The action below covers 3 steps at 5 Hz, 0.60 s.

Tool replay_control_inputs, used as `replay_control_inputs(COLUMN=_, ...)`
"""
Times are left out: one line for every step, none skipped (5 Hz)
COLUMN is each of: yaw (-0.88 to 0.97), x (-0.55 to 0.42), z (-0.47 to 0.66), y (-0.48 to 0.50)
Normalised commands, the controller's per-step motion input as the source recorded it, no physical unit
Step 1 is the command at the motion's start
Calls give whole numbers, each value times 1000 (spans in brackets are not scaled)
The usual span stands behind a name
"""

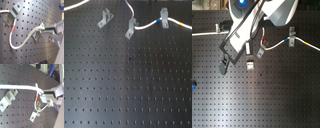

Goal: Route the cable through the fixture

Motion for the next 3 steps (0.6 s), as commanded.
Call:
replay_control_inputs(yaw=0, x=207, z=225, y=682)
replay_control_inputs(yaw=137, x=210, z=306, y=556)
replay_control_inputs(yaw=363, x=158, z=363, y=411)
